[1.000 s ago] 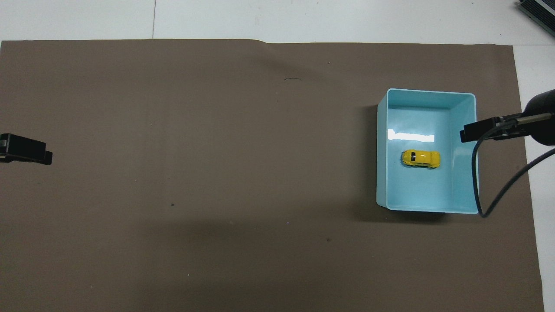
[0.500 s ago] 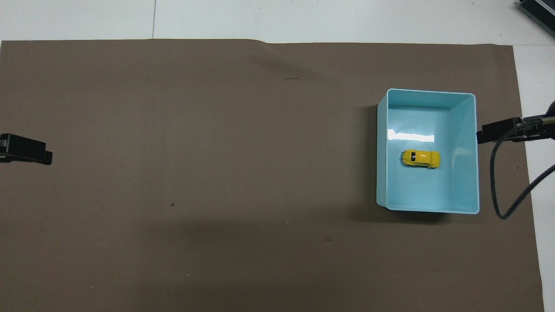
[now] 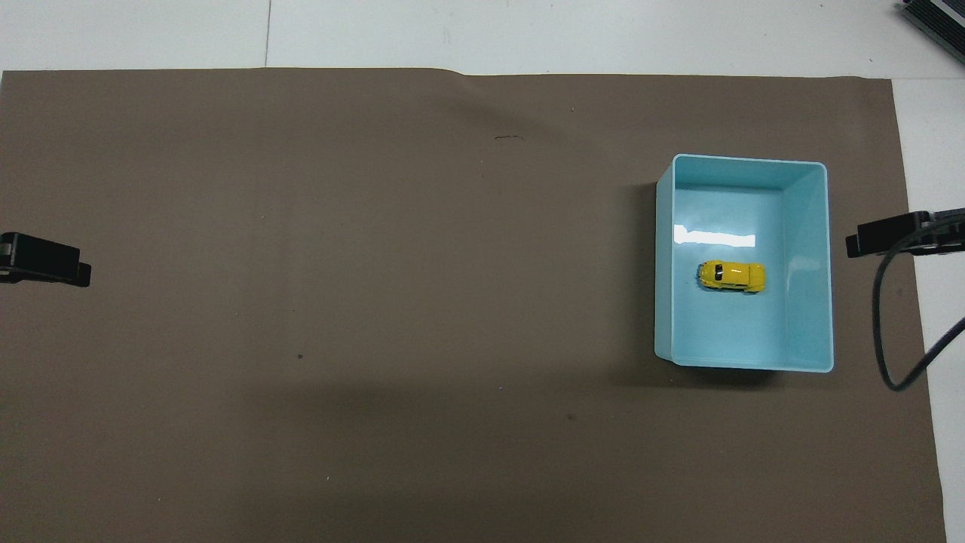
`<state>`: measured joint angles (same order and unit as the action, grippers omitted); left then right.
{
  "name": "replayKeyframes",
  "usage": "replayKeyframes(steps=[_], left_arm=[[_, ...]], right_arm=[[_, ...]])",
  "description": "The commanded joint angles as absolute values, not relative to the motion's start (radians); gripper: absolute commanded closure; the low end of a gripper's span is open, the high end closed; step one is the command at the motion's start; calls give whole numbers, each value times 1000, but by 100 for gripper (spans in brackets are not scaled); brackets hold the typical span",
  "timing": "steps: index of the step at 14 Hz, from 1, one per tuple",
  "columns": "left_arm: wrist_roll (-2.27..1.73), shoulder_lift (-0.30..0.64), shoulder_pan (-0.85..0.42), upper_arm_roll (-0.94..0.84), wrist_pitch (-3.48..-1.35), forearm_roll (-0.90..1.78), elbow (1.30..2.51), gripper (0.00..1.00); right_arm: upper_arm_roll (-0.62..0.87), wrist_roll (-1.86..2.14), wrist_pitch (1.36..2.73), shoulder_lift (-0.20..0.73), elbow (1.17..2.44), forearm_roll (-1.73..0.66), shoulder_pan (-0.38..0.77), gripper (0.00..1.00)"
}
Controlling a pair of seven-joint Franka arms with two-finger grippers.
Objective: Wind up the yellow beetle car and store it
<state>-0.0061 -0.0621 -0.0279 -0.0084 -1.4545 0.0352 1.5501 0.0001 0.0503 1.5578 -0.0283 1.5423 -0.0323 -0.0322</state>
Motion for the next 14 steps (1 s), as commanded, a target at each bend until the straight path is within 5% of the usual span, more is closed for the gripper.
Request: replayKeyframes(steps=[1,14], left_arm=[[-2,-67,-11,-17,-1451,48,1555,0],[-2,-67,-11,-17,-1451,48,1555,0]], right_arm=[[9,37,1540,-34,1536,-32,-40,0],[0,35,1525,-29,1536,-26,-40,0]])
